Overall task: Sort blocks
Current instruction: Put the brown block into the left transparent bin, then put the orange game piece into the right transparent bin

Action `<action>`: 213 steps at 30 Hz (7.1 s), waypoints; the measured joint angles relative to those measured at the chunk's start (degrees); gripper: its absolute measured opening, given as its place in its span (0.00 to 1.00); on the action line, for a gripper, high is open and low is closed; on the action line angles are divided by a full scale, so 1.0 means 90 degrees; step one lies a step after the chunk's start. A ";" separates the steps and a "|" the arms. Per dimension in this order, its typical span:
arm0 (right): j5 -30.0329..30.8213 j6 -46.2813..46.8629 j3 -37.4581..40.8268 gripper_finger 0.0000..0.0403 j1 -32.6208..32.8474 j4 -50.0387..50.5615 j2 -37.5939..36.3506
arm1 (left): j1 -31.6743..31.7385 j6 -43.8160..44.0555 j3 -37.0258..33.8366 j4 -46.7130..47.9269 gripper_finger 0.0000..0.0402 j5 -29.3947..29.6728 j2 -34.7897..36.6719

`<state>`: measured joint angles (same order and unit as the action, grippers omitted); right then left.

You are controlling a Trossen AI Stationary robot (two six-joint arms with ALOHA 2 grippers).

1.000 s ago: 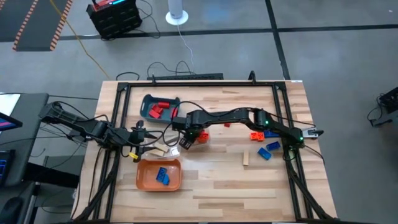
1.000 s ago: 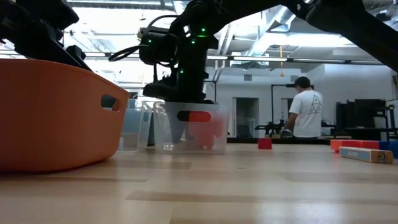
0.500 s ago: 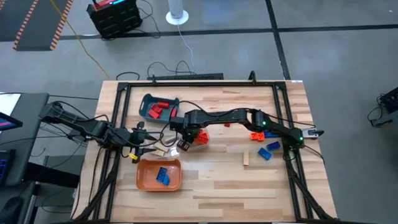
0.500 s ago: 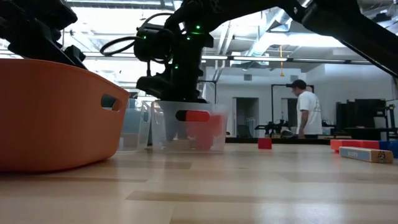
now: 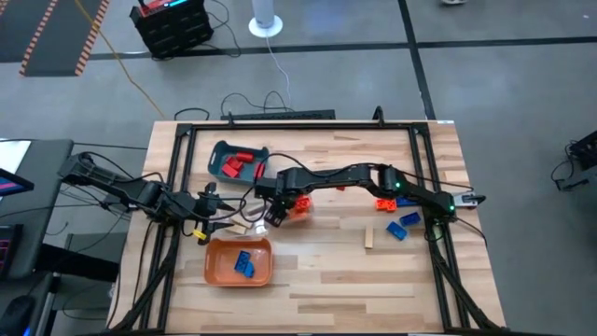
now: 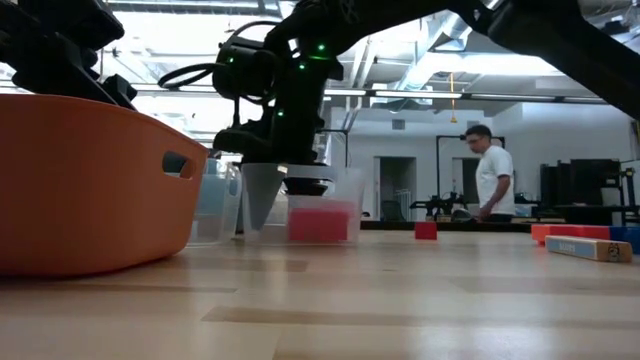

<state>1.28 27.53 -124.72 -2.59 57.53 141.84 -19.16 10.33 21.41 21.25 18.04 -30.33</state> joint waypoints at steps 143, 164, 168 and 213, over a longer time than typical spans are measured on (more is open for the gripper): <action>0.0726 -0.3153 0.8434 0.57 -0.0486 0.0098 -0.5257 | -0.1238 0.1214 -0.1268 -0.1956 0.54 0.0956 0.0622; 0.0752 -0.3310 0.7073 0.09 -0.0455 -0.0122 -0.5250 | -0.1238 0.0808 -0.1268 -0.1854 0.54 0.1501 0.0627; 0.1056 -0.2729 0.5933 0.09 -0.0156 -0.0645 -0.5255 | -0.1236 0.0733 -0.1268 -0.1825 0.54 0.1868 0.0627; 0.0879 0.0256 0.2666 0.52 -0.1509 0.3251 -0.3164 | -0.1377 0.1441 -0.1263 -0.1196 0.54 0.1421 0.0624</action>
<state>9.19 29.83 -100.72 -16.17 86.79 113.36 -31.56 23.30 10.04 10.49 30.83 -24.71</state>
